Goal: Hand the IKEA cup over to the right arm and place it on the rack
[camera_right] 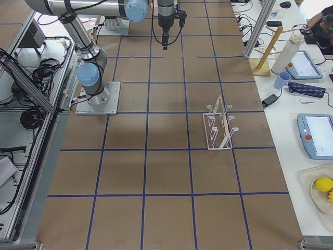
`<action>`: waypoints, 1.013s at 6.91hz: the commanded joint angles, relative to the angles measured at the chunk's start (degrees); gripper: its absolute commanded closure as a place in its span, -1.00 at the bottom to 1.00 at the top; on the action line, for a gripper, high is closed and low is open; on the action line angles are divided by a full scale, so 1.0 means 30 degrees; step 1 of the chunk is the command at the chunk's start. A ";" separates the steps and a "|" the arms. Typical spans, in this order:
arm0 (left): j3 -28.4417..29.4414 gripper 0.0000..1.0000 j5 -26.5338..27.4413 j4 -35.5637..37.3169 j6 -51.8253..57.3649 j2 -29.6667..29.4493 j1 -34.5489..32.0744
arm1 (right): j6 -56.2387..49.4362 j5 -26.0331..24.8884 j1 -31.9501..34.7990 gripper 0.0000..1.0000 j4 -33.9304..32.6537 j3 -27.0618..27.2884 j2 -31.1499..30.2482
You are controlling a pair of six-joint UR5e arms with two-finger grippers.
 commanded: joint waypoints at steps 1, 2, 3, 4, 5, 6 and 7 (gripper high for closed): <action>0.0027 -1.00 0.0093 0.0499 0.0661 -0.1169 0.0619 | 0.0053 0.0141 0.0013 -1.00 0.0052 0.0042 -0.0303; -0.0031 -1.00 0.0152 0.0761 0.0748 -0.1375 0.0620 | 0.0226 0.0142 -0.0016 -1.00 -0.0006 0.0071 -0.0216; 0.0055 -1.00 0.0124 0.0821 0.0836 -0.1667 0.0620 | 0.0083 0.0142 -0.0074 -1.00 0.0023 0.0072 -0.0303; 0.0114 -1.00 0.0066 0.0909 0.0837 -0.1844 0.0620 | -0.0151 0.0606 -0.0016 -1.00 -0.0238 0.0130 -0.0245; -0.0147 -1.00 0.0152 0.0939 0.0808 -0.1962 0.0620 | -0.0211 0.3744 -0.0016 -1.00 -0.0241 0.0101 0.0045; -0.0236 -1.00 0.0182 0.1867 0.0808 -0.1992 0.0620 | -0.0328 0.6472 -0.0016 -1.00 -0.0154 0.0072 0.0077; -0.0440 -1.00 0.0211 0.1906 0.0837 -0.2080 0.0620 | -0.0358 0.9835 -0.0219 -1.00 -0.0008 0.0130 0.0077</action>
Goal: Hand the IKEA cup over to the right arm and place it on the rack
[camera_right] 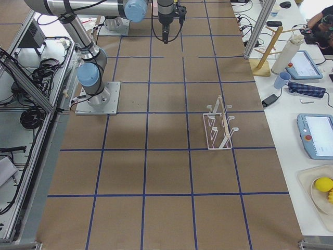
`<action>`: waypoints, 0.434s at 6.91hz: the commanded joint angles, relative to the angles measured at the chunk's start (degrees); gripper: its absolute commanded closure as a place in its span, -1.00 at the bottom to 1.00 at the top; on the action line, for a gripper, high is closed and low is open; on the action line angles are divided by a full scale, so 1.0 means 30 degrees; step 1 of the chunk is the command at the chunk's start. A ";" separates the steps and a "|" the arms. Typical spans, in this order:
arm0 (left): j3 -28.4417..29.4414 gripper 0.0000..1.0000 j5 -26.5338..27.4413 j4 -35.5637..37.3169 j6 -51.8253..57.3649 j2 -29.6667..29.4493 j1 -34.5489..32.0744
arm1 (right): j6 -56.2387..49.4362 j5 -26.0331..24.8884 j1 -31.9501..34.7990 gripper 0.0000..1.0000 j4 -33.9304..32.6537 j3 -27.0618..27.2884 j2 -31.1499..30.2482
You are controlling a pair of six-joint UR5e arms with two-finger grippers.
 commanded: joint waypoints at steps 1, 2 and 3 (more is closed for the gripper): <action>-0.0412 -1.00 0.0039 0.0429 0.0021 -0.0099 0.0059 | -0.0073 0.7013 -0.0216 -1.00 0.0161 0.0091 0.0099; -0.0559 -1.00 0.0039 0.0430 0.0021 -0.0099 0.0059 | -0.0073 0.9279 -0.0275 -1.00 0.0133 0.0120 0.0390; -0.0619 -0.79 0.0068 0.0430 0.0021 -0.0012 0.0059 | -0.0102 1.1303 -0.0507 -1.00 0.0219 0.0179 0.0509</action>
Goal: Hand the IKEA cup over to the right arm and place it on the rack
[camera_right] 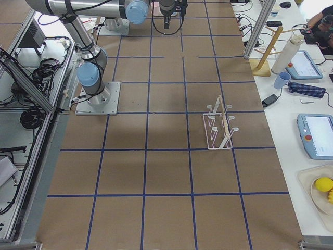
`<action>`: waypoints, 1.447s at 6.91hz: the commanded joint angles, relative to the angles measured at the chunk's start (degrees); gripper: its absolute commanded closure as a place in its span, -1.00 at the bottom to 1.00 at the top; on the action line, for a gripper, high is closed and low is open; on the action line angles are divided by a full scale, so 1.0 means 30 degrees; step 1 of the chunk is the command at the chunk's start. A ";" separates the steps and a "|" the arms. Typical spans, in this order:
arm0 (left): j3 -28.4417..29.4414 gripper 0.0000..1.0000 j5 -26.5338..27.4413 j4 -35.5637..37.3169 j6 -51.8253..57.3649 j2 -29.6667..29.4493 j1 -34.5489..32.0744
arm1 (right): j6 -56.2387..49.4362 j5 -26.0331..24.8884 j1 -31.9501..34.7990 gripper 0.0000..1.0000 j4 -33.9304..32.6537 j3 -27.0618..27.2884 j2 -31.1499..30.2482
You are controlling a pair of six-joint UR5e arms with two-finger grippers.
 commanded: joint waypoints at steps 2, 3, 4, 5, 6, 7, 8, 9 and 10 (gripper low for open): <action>-0.0119 -0.31 -0.0006 0.0022 0.0001 0.0265 -0.0020 | 0.0063 0.7481 -0.1288 -1.00 0.0066 0.1546 0.0190; -0.0177 0.36 0.0051 -0.0094 0.0001 0.0294 -0.0020 | 0.0295 0.8984 -0.1729 -1.00 0.0240 0.2280 0.0190; -0.0177 0.68 0.0052 -0.0269 -0.0028 0.0323 -0.0020 | 0.0037 1.0072 -0.1791 -1.00 0.2475 0.2462 0.0161; -0.0119 0.93 0.0052 -0.0300 -0.0028 0.0382 -0.0020 | -0.0749 1.1040 -0.1792 -1.00 0.3396 0.2522 0.0161; -0.0119 1.00 0.0023 -0.0387 -0.0028 0.0498 -0.0049 | -0.2062 1.2123 -0.1792 -1.00 0.4363 0.2783 0.0161; 0.0026 1.00 0.0023 -0.1084 -0.0028 0.0586 -0.0021 | -0.4859 1.3642 -0.1792 -1.00 0.5794 0.2902 0.0161; 0.0260 1.00 0.0023 -0.1526 -0.0028 0.0674 -0.0049 | -0.6947 1.3947 -0.1850 -1.00 0.6156 0.2845 0.0103; 0.0320 1.00 -0.0064 -0.1936 -0.0028 0.1110 -0.0021 | -0.7780 1.4009 -0.1879 -1.00 0.5986 0.2845 0.0073; 0.0669 1.00 -0.0152 -0.3072 -0.0028 0.1695 0.0009 | -0.8861 1.3980 -0.1879 -1.00 0.6274 0.2845 0.0102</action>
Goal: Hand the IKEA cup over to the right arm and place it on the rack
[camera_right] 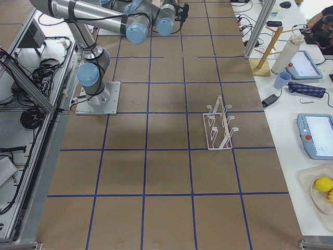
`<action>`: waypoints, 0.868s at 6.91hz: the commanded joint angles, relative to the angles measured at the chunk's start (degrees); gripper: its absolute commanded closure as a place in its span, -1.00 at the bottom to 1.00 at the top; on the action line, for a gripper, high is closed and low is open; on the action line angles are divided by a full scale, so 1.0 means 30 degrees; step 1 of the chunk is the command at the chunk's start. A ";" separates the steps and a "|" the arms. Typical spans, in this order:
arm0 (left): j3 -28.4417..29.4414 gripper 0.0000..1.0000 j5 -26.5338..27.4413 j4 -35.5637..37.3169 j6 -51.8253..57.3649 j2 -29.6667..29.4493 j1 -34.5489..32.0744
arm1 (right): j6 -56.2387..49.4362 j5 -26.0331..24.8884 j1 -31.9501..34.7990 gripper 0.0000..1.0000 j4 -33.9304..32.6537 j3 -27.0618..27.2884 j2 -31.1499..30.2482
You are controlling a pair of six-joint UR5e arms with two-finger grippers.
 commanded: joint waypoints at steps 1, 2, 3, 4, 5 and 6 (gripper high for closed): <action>0.1231 1.00 -0.0122 -0.2592 -0.0001 0.1126 -0.0001 | -0.1325 0.0064 -0.0018 -1.00 0.0357 0.0003 0.0034; 0.2633 1.00 -0.0151 -0.4639 -0.0001 0.1538 -0.0175 | -0.1208 0.0063 -0.0018 -1.00 0.0909 0.0032 0.0063; 0.4068 1.00 -0.0209 -0.7646 -0.0001 0.1803 -0.0264 | -0.1236 0.0992 -0.0221 -1.00 0.2220 0.0003 0.0063; 0.5475 1.00 -0.0761 -0.9881 -0.0001 0.2299 -0.0816 | -0.1265 0.1842 -0.0484 -1.00 0.2262 0.0003 0.0034; 0.6678 1.00 -0.1898 -1.2600 -0.0001 0.2710 -0.1894 | -0.1237 0.1879 -0.0516 -1.00 0.2262 0.0003 0.0063; 0.7676 1.00 -0.3562 -1.5238 -0.0204 0.2975 -0.3181 | -0.1352 0.1735 -0.0516 -1.00 0.2262 0.0003 0.0034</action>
